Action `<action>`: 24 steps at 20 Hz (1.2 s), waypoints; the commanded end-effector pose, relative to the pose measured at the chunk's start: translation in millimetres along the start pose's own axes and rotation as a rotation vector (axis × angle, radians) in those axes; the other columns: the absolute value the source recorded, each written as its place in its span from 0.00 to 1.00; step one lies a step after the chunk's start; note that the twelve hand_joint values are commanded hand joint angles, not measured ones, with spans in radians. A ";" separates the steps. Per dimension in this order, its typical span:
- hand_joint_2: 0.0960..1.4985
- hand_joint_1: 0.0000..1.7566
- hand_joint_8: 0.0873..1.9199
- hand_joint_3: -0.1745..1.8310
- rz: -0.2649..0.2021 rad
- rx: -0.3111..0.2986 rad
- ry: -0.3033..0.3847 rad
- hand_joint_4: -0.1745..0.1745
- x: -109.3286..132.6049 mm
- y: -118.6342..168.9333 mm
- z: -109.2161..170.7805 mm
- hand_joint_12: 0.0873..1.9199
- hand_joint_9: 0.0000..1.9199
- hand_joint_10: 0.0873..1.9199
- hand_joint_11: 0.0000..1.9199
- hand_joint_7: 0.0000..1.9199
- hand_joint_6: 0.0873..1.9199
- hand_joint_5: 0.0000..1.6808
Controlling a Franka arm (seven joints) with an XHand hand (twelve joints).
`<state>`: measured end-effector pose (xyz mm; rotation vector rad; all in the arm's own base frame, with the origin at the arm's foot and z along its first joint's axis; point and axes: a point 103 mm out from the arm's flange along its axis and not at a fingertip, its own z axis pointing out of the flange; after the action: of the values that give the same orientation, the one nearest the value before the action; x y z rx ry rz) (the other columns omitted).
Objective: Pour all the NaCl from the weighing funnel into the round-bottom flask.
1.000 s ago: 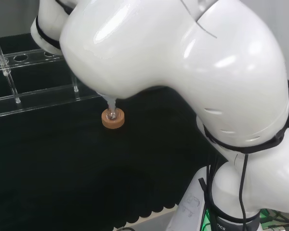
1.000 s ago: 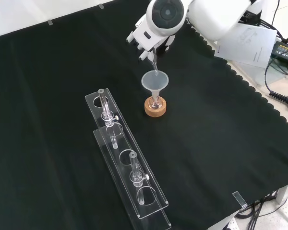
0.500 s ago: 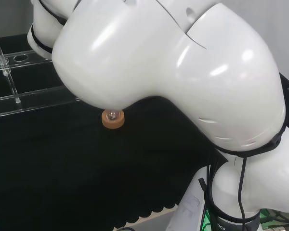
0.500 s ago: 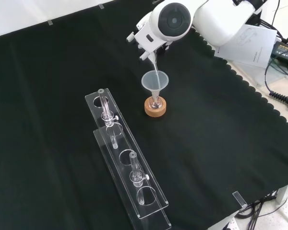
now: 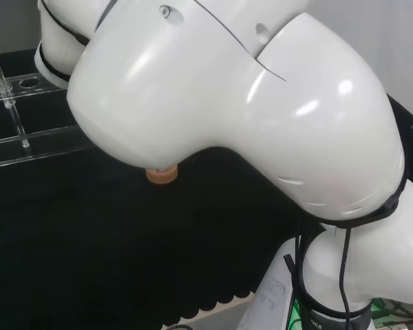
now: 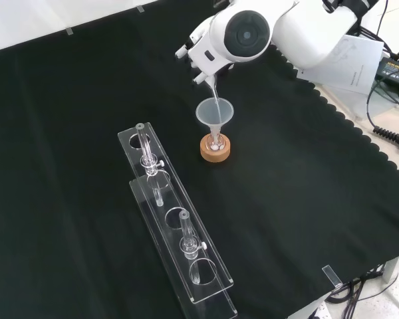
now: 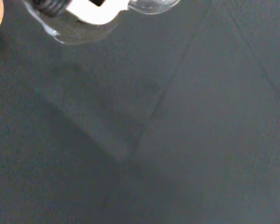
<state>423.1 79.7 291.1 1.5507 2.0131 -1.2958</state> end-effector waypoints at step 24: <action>0.53 0.62 0.11 0.28 0.019 0.006 -0.147 1.00 -4.7 1.6 -11.3 0.49 0.75 0.02 0.51 0.70 0.34 0.71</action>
<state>428.9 83.5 299.2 1.4521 1.9171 -1.3567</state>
